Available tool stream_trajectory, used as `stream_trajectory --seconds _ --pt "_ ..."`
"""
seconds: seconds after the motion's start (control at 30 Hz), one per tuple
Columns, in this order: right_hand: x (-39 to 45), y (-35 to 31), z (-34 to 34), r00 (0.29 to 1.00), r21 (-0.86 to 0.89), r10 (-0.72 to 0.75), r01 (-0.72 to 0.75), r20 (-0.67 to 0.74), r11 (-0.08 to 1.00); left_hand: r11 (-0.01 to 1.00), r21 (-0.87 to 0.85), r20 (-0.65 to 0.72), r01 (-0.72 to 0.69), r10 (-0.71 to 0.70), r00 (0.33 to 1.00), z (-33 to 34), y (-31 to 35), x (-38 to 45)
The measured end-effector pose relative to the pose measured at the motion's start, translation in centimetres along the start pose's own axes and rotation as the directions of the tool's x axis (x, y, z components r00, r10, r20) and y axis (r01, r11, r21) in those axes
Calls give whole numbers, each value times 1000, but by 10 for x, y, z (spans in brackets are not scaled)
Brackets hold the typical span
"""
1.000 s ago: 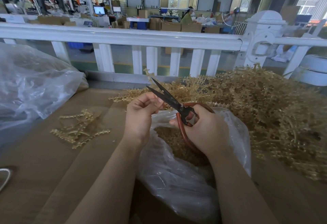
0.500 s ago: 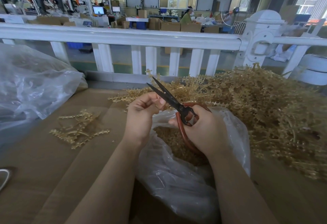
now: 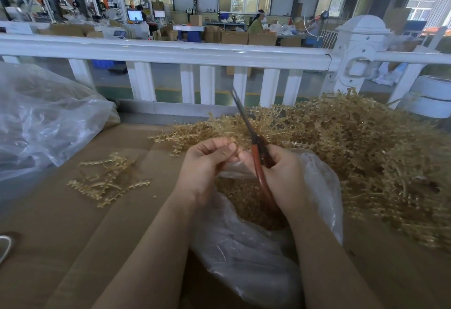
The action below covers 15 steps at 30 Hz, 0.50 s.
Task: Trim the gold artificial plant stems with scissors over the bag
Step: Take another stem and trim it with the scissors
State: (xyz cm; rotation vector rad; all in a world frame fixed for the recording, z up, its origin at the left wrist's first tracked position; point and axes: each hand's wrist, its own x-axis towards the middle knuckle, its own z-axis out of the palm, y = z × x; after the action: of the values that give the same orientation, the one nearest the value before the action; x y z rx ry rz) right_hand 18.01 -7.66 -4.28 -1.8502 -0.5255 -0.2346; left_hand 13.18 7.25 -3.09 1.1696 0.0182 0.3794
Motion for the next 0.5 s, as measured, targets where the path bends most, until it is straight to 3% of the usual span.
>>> stream_trajectory --seconds 0.1,0.2,0.5 --pt "1 -3 0 997 172 61 -66 36 983 998 57 50 16 -19 999 4 -2 -2" --pt "2 -6 -1 993 234 92 -107 73 966 997 80 79 12 -18 997 7 -3 -4" --pt "2 -8 -2 992 229 84 -103 91 968 995 70 105 71 -78 991 3 1 -3"
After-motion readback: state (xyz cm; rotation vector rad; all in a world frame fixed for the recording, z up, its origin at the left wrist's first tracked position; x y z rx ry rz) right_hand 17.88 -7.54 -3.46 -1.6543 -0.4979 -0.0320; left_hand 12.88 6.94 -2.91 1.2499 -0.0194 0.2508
